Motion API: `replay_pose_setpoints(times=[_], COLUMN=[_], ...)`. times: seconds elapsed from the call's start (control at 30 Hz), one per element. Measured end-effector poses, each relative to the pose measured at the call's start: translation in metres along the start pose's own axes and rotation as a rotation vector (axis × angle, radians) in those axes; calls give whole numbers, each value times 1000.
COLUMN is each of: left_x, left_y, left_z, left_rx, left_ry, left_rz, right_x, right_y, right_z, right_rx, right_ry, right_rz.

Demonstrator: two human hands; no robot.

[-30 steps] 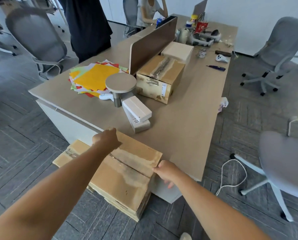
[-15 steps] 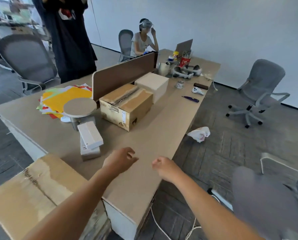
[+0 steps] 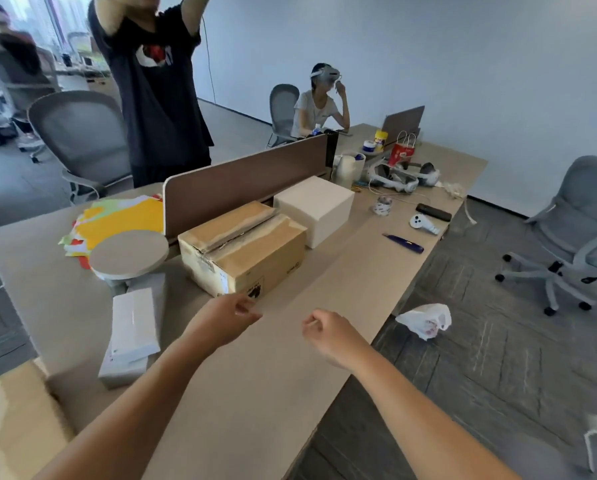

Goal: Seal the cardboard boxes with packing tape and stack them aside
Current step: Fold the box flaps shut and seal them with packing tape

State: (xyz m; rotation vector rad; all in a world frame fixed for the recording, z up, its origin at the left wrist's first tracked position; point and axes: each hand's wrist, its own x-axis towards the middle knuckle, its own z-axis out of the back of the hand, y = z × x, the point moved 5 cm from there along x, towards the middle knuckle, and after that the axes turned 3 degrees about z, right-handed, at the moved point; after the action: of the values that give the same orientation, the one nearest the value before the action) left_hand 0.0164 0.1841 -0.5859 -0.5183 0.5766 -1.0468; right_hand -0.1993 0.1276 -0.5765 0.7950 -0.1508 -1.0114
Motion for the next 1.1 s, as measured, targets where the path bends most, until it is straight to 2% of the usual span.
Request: replay_pose_setpoints(times=[0.2, 0.33, 0.5, 0.6, 0.73, 0.9, 1.0, 1.1], left_x=[86, 118, 162, 194, 231, 254, 257, 255], left_y=[-23, -29, -24, -4, 28, 68, 75, 74], left_z=[37, 61, 87, 77, 55, 28, 13, 3], left_rx=[-87, -155, -451, -455, -313, -378, -496, -562], left_ry=[-149, -291, -709, -843, -873, -716, -699, -735], left_rz=[70, 119, 94, 140, 390, 788, 832, 842], right_x=[100, 153, 251, 316, 402, 487, 518, 528], right_y=[28, 49, 64, 58, 34, -4, -13, -13], right_z=[72, 102, 116, 112, 91, 60, 44, 33], right_rx=[-51, 3, 126, 125, 50, -189, -200, -47], right_ry=[-62, -152, -251, -275, -155, 103, 267, 387], right_rz=[235, 408, 526, 593, 629, 504, 402, 347])
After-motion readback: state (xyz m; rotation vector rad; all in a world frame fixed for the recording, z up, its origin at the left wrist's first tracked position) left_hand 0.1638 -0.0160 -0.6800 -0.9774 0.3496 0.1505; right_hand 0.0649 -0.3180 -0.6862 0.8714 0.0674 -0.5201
